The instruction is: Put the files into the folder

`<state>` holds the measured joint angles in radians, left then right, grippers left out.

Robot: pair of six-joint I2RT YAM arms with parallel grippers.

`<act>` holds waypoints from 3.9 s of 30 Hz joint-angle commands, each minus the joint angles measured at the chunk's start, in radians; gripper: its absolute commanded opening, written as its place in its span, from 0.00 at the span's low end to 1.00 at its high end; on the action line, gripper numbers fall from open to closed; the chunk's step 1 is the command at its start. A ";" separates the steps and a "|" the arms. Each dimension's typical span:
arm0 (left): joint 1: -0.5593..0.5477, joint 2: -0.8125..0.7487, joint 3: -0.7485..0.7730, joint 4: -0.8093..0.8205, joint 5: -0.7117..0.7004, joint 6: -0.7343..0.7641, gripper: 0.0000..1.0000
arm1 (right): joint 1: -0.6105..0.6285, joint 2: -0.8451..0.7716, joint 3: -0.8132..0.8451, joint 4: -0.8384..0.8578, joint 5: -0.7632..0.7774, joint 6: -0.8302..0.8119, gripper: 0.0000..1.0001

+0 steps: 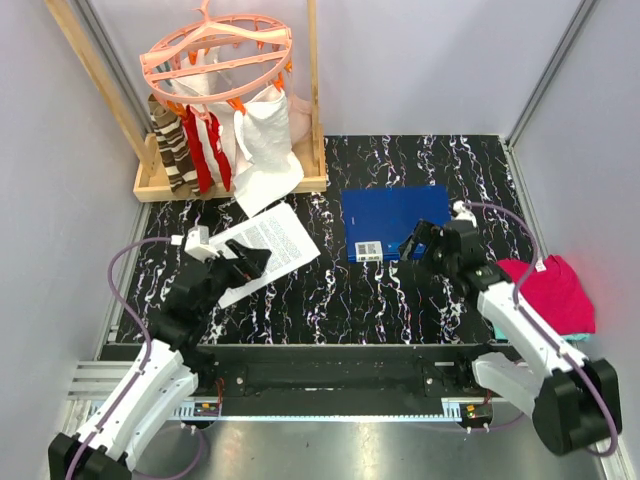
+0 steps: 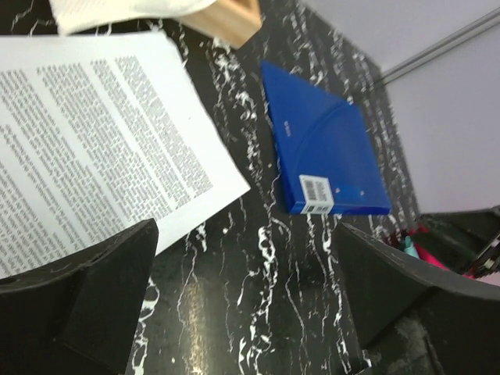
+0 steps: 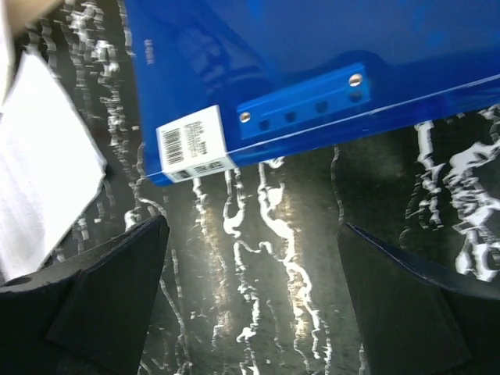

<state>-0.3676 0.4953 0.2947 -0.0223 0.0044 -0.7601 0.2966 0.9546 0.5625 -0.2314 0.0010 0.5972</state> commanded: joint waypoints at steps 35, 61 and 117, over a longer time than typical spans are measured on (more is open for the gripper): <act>-0.024 0.011 0.190 -0.232 -0.040 0.079 0.99 | 0.500 1.283 1.291 -0.749 0.717 -0.220 0.82; -0.034 0.037 0.153 -0.193 -0.009 0.024 0.99 | 0.544 1.308 1.196 -0.773 0.794 -0.111 0.58; -0.096 1.623 0.940 0.785 0.471 -0.561 0.76 | 0.549 0.711 0.593 -0.203 0.935 -0.327 0.00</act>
<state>-0.4259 2.0766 1.1477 0.7490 0.4934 -1.3396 0.8387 1.7512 1.1934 -0.5320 0.9218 0.2790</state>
